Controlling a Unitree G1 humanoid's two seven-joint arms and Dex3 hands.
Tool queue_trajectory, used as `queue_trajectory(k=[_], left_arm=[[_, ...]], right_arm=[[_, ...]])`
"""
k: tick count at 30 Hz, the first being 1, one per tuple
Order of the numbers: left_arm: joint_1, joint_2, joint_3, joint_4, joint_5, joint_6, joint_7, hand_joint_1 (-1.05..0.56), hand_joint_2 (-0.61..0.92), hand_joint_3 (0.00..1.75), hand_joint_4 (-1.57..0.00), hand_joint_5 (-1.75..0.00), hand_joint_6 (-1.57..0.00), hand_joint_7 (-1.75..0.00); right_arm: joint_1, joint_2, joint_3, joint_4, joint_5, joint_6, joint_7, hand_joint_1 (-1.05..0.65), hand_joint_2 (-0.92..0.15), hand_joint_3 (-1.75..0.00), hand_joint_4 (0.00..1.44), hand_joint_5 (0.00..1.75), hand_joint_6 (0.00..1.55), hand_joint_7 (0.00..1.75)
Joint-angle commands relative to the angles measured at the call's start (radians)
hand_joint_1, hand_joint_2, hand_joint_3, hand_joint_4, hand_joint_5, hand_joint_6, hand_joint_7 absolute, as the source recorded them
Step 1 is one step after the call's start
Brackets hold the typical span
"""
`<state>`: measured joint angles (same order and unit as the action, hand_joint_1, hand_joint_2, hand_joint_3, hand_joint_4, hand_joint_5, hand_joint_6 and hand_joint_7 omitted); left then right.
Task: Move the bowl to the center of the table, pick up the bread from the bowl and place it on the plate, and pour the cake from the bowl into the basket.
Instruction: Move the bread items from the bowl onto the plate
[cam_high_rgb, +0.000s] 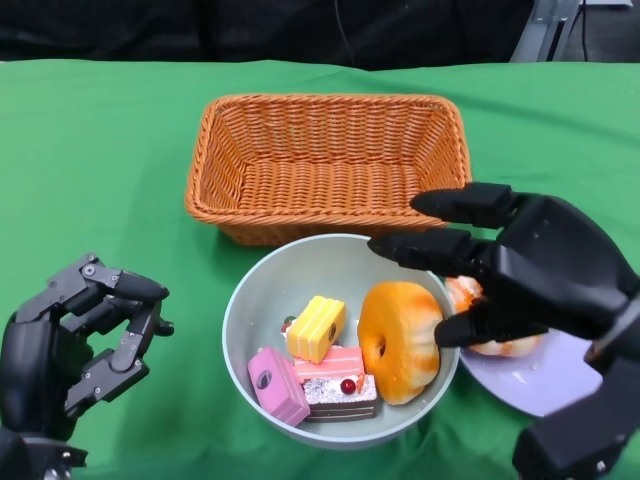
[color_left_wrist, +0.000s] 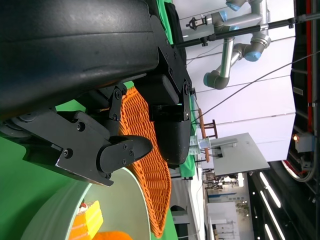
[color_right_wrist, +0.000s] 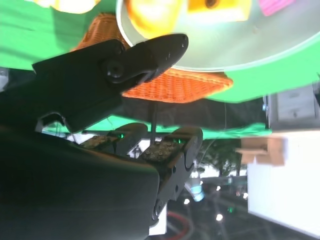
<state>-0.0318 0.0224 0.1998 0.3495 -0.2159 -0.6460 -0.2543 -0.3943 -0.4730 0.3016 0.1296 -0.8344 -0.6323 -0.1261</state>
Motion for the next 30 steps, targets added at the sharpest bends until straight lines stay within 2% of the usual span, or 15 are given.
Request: queue_trajectory(k=[1,9,30], left_arm=[[-0.002,0.01,0.007,0.01,0.007,-0.017,0.015,-0.06,0.78,0.72,-0.72,-1.51,-0.81,-1.12],[0.001,0.004,0.005,0.012,0.006,-0.021,0.016,-0.06,0.77,0.7,-0.73,-1.52,-0.82,-1.12],[-0.01,0.0,-0.003,0.024,0.016,-0.027,0.017,-0.06,0.77,0.72,-0.72,-1.51,-0.81,-1.11]], right_arm=[[-0.062,-0.008,0.028,0.077,-0.024,-0.029,-0.03,-0.62,-0.85,-0.01,0.54,0.05,0.6,0.01],[-0.168,0.012,0.1,0.24,-0.033,-0.076,-0.038,-0.64,-0.78,0.0,0.54,0.03,0.61,0.01],[-0.245,0.035,0.198,0.331,-0.015,-0.115,0.074,-0.69,-0.78,0.0,0.55,0.01,0.6,0.0]])
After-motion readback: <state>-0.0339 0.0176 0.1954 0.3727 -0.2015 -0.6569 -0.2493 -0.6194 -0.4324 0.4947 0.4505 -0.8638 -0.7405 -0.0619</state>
